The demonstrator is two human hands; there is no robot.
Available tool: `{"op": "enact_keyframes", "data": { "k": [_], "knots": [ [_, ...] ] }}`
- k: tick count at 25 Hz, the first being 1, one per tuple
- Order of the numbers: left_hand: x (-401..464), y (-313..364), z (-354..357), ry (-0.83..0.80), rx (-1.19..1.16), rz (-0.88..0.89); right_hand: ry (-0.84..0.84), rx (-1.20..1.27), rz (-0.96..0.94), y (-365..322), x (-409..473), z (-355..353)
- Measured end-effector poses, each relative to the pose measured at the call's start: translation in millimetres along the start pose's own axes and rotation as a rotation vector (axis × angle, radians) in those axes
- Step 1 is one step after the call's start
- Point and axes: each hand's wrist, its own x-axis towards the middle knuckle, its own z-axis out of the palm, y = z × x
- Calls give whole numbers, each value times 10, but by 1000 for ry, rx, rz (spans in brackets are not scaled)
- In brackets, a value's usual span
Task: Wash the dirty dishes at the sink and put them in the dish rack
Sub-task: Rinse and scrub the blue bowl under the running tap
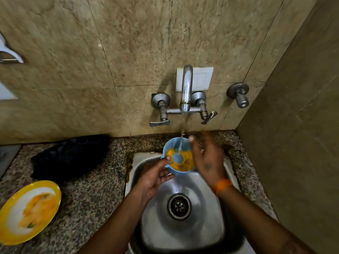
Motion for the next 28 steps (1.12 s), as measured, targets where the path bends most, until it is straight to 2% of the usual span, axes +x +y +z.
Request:
{"op": "enact_keyframes", "data": {
  "k": [2, 3, 4, 6, 8, 10, 11, 12, 14, 16, 17, 20, 21, 22, 23, 25, 27, 28],
  "knots": [
    [-2, 17, -19, -14, 19, 39, -290, -237, -295, 35, -416, 20],
    [1, 12, -27, -16, 51, 61, -378, -391, -434, 89, -528, 36],
    [-6, -7, -17, -22, 104, 75, -416, -541, -493, 163, -579, 73],
    [-27, -77, 55, -44, 207, 87, -487, -705, -390, 157, -473, 138],
    [-21, -78, 116, -13, 260, 119, -657, -603, -259, 87, -313, 215],
    [19, 32, 59, 28, 283, 130, -794, -264, -220, 73, -288, 255],
    [37, 112, -15, 29, 278, 126, -803, -176, -268, 86, -325, 234],
    [52, 182, -102, 26, 273, 125, -776, -213, -350, 106, -382, 187],
    [50, 242, -206, 22, 311, 133, -614, -537, -555, 203, -463, 166],
    [18, 227, -169, -6, 338, 143, -540, -791, -507, 200, -382, 242],
    [18, 221, -141, -9, 325, 142, -559, -751, -472, 164, -335, 303],
    [4, 322, -126, 11, 321, 182, -779, -180, -330, 71, -329, 423],
    [1, 352, -145, 27, 313, 198, -808, -75, -321, 68, -356, 392],
    [0, 360, -167, 46, 299, 215, -824, -78, -363, 102, -378, 329],
    [-15, 351, -173, 67, 278, 229, -816, -196, -477, 190, -381, 263],
    [-23, 306, -169, 104, 242, 243, -691, -600, -751, 417, -272, 183],
    [-10, 253, -135, 127, 222, 250, -548, -834, -824, 625, -100, 154],
    [-2, 246, -92, 136, 218, 258, -507, -863, -776, 652, -76, 173]
  ]
}}
